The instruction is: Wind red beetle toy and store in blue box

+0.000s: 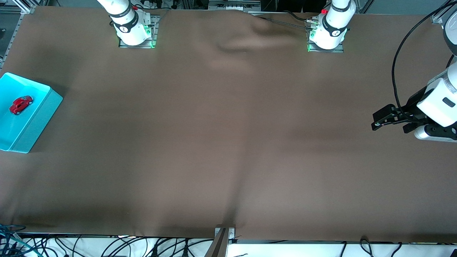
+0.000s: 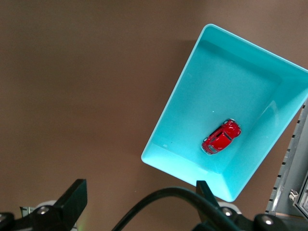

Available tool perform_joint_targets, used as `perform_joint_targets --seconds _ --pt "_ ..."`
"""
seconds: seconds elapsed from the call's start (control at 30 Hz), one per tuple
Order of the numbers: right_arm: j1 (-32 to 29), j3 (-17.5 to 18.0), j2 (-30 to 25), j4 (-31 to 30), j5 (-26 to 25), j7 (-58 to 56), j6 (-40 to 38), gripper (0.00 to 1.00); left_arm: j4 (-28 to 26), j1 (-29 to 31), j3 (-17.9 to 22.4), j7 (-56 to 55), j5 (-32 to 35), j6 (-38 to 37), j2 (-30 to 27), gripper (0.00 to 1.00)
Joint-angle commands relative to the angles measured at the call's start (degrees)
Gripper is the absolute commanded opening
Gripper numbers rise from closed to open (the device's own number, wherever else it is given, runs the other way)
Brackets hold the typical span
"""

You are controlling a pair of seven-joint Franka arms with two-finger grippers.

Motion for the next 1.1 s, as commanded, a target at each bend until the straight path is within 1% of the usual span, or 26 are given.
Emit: perform_joint_targets --seconds 0.0,0.17,0.4,0.6,0.7,1.07 --pt "3.80 -0.49 -4.57 -2.99 -2.15 3.69 -2.30 1.00 -0.02 0.22 -0.12 1.02 0.65 -0.75 -0.47 1.00" --pt "7.58 -0.67 -7.29 -3.77 -3.30 9.75 -4.41 1.00 -0.11 0.31 -0.12 1.02 0.65 -0.75 -0.47 1.00" --pt "11.97 -0.67 -12.03 -6.32 -5.14 13.54 -5.73 1.00 -0.11 0.31 -0.12 1.02 0.65 -0.75 -0.47 1.00" --pt "14.87 -0.40 -13.18 -6.50 -5.32 18.90 -7.40 1.00 -0.02 0.31 -0.12 1.02 0.65 -0.75 -0.47 1.00" --pt "15.58 0.73 -13.53 -6.59 -5.32 22.06 -7.76 1.00 -0.02 0.31 -0.12 1.02 0.65 -0.75 -0.47 1.00" --pt "16.02 10.40 -14.33 -6.68 -5.32 35.33 -9.43 1.00 -0.02 0.13 -0.12 1.02 0.65 -0.75 -0.47 1.00"
